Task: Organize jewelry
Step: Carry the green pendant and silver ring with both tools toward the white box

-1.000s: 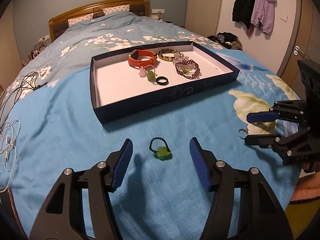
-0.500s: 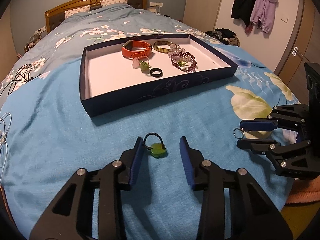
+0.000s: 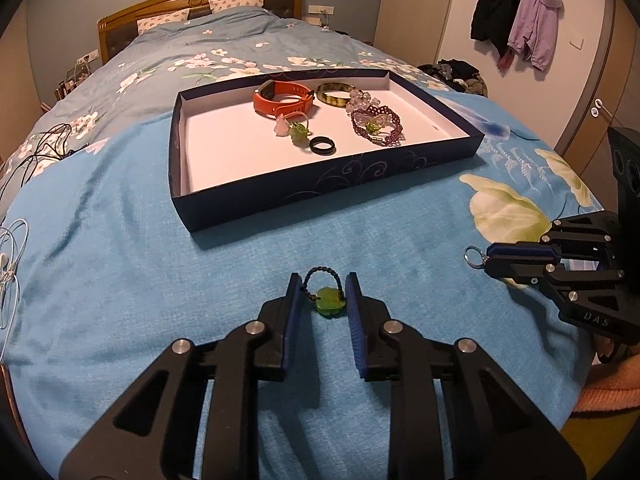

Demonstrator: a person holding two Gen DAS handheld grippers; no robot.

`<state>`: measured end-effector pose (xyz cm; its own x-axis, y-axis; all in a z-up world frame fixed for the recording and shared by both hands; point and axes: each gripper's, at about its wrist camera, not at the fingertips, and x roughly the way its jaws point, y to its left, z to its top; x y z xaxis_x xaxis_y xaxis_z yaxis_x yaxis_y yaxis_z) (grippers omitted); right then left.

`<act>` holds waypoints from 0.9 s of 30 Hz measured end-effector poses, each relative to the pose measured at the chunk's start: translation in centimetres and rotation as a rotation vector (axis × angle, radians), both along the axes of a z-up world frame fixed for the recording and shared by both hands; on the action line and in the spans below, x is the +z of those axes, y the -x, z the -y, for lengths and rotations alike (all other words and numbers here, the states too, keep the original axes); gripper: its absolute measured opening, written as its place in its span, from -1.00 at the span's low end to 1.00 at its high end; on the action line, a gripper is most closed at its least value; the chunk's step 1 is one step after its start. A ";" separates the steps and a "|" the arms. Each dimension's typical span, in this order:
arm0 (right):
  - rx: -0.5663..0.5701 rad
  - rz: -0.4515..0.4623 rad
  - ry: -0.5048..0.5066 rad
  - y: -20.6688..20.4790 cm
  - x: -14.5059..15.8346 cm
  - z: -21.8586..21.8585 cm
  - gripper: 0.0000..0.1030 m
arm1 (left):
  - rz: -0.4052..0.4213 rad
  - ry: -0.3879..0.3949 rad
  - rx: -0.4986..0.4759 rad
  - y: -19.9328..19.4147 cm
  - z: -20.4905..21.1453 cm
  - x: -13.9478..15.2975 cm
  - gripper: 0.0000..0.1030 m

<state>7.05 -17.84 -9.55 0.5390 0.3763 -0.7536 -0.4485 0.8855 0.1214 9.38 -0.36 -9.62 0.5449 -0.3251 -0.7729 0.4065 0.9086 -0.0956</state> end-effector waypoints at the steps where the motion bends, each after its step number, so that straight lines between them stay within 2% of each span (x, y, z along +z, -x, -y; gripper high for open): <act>1: 0.002 0.004 0.005 -0.1 0.0 -0.1 -0.93 | 0.000 0.001 0.004 0.0 0.0 0.0 -0.57; 7: 0.010 0.003 0.006 -0.2 -0.1 -0.3 -0.93 | -0.007 0.010 0.002 -0.1 -0.2 -0.1 -0.56; 27: -0.068 0.054 -0.109 -1.3 2.0 2.3 -0.94 | 0.032 0.030 0.009 0.4 0.0 1.0 -0.57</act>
